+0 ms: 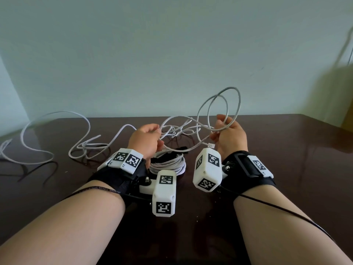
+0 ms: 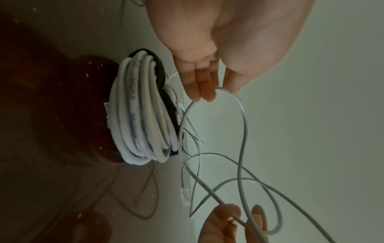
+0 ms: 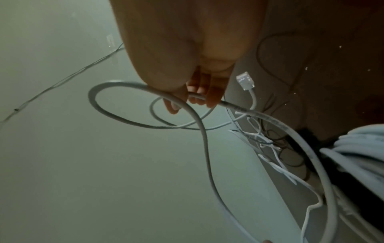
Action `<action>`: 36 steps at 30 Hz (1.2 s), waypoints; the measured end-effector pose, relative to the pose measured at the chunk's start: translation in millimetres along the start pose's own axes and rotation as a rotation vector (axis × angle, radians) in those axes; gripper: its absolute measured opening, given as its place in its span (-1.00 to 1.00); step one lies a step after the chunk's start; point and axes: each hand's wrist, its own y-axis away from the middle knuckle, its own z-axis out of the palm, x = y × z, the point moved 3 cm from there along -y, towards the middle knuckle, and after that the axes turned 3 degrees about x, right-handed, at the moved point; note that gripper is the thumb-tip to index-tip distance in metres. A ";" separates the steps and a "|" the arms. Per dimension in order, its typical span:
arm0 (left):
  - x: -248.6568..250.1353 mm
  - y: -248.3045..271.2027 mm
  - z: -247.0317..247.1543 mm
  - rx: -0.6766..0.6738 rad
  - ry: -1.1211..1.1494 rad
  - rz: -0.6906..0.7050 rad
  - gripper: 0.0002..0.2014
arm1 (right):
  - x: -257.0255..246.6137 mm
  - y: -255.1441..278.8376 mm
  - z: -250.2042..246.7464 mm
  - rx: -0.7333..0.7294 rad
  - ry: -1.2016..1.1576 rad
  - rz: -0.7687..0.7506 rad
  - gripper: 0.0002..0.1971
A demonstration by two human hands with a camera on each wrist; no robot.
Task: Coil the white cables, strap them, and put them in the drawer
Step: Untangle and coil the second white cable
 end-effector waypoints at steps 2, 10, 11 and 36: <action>3.8 -0.5 0.0 0.041 -0.033 0.034 -0.84 | -3.3 1.6 1.1 -0.043 -0.061 -0.038 -0.79; 28.1 9.0 -6.1 0.147 -0.198 0.194 -0.80 | -10.9 16.5 13.4 -0.332 -0.154 -0.075 -0.78; 31.8 9.3 -7.5 0.169 -0.195 0.222 -0.80 | -9.6 16.3 14.5 -0.360 -0.170 -0.068 -0.75; 50.9 4.5 -20.7 -0.026 0.238 0.369 -0.64 | 11.5 4.0 12.7 -0.179 0.666 -0.241 -0.68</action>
